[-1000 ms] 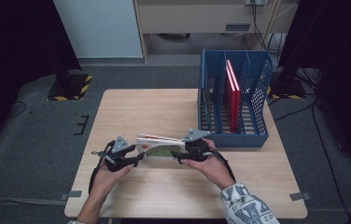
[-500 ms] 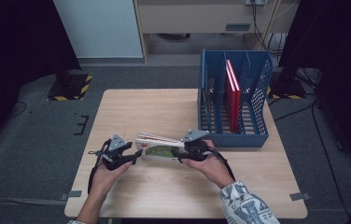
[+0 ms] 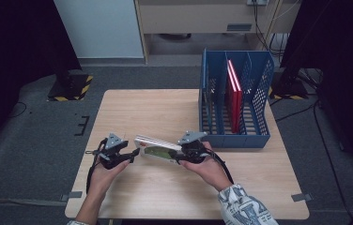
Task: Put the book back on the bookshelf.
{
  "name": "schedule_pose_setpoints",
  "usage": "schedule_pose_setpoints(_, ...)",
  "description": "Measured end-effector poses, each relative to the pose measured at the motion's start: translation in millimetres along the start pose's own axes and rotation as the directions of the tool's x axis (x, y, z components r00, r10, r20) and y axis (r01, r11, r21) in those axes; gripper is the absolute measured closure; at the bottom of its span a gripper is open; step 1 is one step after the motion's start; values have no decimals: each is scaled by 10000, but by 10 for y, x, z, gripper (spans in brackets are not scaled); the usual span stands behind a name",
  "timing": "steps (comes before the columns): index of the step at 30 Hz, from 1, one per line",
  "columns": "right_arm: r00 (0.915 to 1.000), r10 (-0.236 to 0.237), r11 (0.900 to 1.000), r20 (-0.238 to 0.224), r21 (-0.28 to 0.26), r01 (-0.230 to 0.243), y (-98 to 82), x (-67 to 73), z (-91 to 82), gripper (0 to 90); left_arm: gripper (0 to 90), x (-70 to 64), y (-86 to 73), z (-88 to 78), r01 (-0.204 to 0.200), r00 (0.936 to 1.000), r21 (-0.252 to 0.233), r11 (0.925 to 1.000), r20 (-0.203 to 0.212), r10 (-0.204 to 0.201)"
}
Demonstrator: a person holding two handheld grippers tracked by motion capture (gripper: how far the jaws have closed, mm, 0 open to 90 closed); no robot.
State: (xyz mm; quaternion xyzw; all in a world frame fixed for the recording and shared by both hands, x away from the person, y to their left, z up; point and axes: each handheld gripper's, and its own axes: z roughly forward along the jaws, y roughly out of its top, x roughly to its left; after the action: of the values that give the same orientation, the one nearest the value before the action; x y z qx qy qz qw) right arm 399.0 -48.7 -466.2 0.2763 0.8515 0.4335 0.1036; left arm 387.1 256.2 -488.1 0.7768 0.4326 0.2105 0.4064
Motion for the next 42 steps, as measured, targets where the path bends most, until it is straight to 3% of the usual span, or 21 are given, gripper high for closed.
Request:
schedule_pose_setpoints(4, 10000, 14, 10000, -50, 37, -14, 12, 7, 3, 623, 335, 47, -18, -14, 33, 9999, 114, 9999, -141, -31)
schedule_pose_setpoints(12, 9998, -148, 9999, 98, 46, 147, 34, 60, 13, 641, 210, 146, -76, 8, 63, 9984, 817, 9966, -568, -17)
schedule_pose_setpoints(22, 9994, -337, 9994, 17, -104, 338, 78, 57, 31, 623, 100, 163, -81, 30, 264, 9978, 955, 9951, -623, -205)
schedule_pose_setpoints(35, 9987, -386, 9993, -329, -11, 386, 128, 58, 159, 535, 57, 195, -117, 35, 419, 9987, 1054, 9936, -330, -386)
schedule_pose_setpoints(42, 9976, -401, 9992, -568, -25, 400, 133, 22, 159, 580, 53, 191, -125, 40, 282, 9992, 1145, 9930, -327, -246)
